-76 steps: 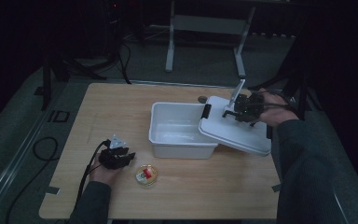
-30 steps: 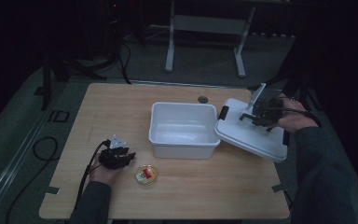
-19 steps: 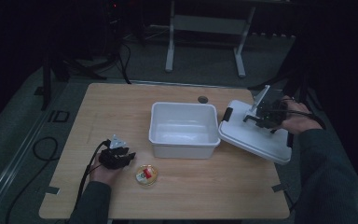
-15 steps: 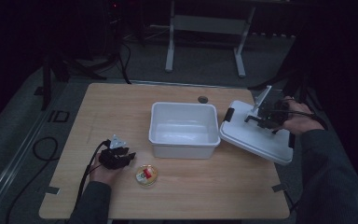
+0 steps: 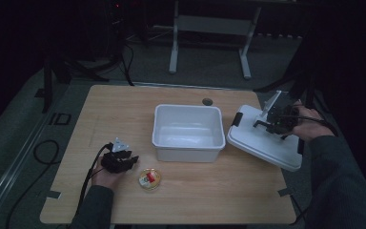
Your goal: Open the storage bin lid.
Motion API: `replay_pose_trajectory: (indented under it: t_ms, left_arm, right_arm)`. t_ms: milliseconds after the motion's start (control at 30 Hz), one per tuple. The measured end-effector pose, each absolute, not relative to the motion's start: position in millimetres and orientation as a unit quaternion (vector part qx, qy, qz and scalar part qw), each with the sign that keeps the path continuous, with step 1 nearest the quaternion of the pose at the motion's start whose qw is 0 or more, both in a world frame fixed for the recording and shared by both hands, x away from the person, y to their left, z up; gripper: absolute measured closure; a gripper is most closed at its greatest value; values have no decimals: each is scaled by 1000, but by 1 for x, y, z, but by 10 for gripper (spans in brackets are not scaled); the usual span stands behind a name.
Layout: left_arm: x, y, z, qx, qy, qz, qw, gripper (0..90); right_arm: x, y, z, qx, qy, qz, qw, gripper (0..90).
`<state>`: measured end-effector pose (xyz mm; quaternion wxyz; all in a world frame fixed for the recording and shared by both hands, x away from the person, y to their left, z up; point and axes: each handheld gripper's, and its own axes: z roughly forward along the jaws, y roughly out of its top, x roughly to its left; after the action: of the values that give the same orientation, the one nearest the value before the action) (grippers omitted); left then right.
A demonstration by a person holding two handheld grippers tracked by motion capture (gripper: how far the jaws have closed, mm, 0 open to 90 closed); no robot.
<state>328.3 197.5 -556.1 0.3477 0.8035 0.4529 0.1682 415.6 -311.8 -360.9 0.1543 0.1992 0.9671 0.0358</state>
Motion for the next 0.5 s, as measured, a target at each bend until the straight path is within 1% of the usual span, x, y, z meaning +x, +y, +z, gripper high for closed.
replay_pose_trajectory:
  t_ms: [500]
  left_arm:
    - [328, 197, -556, 804, 453, 168, 348, 601]
  right_arm:
    - [416, -312, -384, 199, 969, 29, 141, 840]
